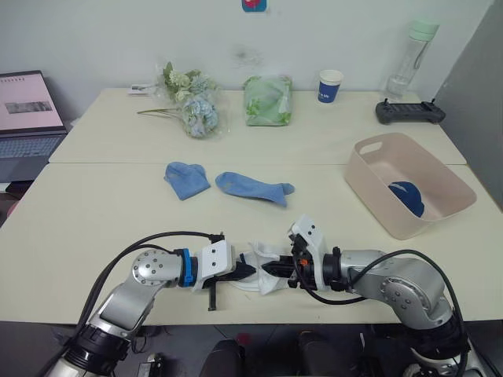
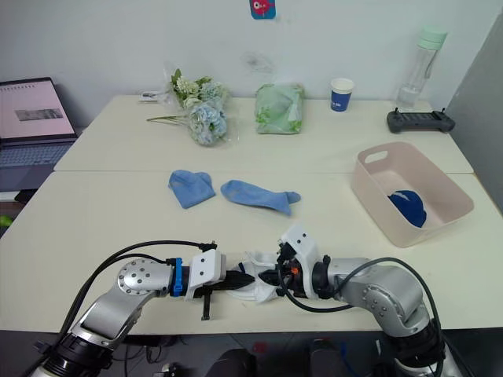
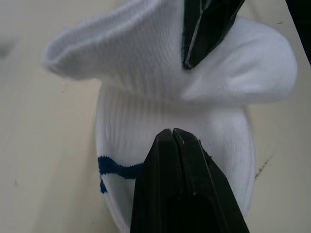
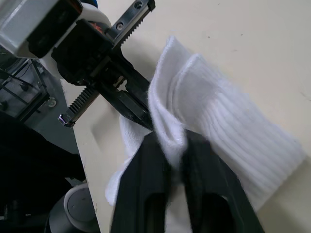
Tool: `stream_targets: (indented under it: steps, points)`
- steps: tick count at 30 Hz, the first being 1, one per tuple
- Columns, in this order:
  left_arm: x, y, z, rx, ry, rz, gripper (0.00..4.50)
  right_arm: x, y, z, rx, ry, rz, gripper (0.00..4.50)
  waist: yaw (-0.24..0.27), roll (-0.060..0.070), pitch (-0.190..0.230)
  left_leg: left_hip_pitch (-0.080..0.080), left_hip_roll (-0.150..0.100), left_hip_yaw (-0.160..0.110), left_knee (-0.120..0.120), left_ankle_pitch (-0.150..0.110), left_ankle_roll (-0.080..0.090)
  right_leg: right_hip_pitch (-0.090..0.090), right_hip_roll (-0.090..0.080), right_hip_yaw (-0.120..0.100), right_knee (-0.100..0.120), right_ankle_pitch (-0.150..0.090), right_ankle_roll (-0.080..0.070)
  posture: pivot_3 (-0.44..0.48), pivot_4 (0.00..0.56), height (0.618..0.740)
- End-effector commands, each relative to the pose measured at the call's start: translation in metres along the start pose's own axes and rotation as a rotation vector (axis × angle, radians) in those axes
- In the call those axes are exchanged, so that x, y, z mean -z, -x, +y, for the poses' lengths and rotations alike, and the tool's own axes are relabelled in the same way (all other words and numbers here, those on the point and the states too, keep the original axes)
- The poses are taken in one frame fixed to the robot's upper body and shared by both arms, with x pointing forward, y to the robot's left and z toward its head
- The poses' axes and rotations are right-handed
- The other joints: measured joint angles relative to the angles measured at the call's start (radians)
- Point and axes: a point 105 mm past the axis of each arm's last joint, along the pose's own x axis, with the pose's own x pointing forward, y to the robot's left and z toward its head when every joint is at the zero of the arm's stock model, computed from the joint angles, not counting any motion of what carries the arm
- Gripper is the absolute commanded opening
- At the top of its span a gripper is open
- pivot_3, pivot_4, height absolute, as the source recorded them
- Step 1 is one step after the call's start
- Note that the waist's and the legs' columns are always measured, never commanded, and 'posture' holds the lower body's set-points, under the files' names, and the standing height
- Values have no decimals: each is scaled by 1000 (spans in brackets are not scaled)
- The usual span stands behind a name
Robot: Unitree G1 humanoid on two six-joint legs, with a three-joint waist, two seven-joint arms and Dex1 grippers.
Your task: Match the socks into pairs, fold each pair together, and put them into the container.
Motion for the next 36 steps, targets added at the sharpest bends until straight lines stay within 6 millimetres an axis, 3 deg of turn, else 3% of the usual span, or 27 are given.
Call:
stream_targets:
  steps: [1, 8, 9, 10, 14, 21, 24, 30, 33, 36]
  points:
    - [-6, 22, 18, -123, 45, -30, 0, -24, 14, 11, -28, 59, -79, 1773, -1, 0, 0, 0, 0, 0, 0, 0, 0, 0, 0, 0, 0, 0, 0, 0, 150, 740]
    - [-12, 66, 44, -327, 24, -32, 0, -32, 46, 17, -5, 231, -119, 4179, 1, 1, 1, -1, 0, -1, -1, 0, 0, -1, 0, -1, -1, 0, 0, 0, 150, 740]
    - [-17, 70, 48, -344, 18, -47, 0, -33, 47, 13, 32, 263, -119, 4455, 1, 1, 1, -1, 0, -1, -1, 0, 0, 0, -1, -1, -1, 0, 0, 0, 150, 740]
    - [-26, 71, 51, -345, 4, -70, 0, -33, 48, 8, 71, 292, -117, 4455, 1, 0, 1, 0, 0, -1, -1, 0, 0, 0, -1, -1, -1, 0, 0, 0, 150, 740]
    - [-59, 55, 42, -210, -71, -150, 0, -19, 38, -7, 148, 365, -56, 3709, 1, -1, 1, -1, 0, 0, -1, 0, 0, 0, -1, -1, -1, 0, 0, 0, 150, 740]
    - [-77, 23, 11, 36, -119, -181, 0, 0, 15, -25, 210, 401, -24, 1169, -3, -1, 2, -1, 0, 1, -1, 0, 0, 0, 0, 1, -2, 0, 0, 0, 150, 740]
    - [-72, 13, -1, 139, -151, -135, 0, 2, 7, -29, 223, 398, -20, 52, -2, -1, 2, -1, 0, 1, -1, 0, 0, 0, 0, 0, -1, 0, 0, 0, 150, 740]
    - [-26, 1, -2, 216, -231, 60, 0, 1, -8, -36, 256, 381, -9, 52, -2, -1, 2, 0, 0, 1, -1, 0, 0, -1, 3, 1, 0, 0, 0, 0, 150, 740]
    - [2, 11, 5, 202, -241, 164, 0, 1, -8, -39, 286, 379, -2, 52, -2, -1, 2, 0, 0, 1, -1, 0, 0, -1, 3, 0, 0, 0, 0, 0, 150, 740]
    - [15, 19, 8, 189, -245, 204, 0, 1, -5, -44, 315, 373, -5, 52, -2, -1, 2, 0, 0, 1, -1, 0, 0, 0, 1, 0, 0, 0, 0, 0, 150, 740]
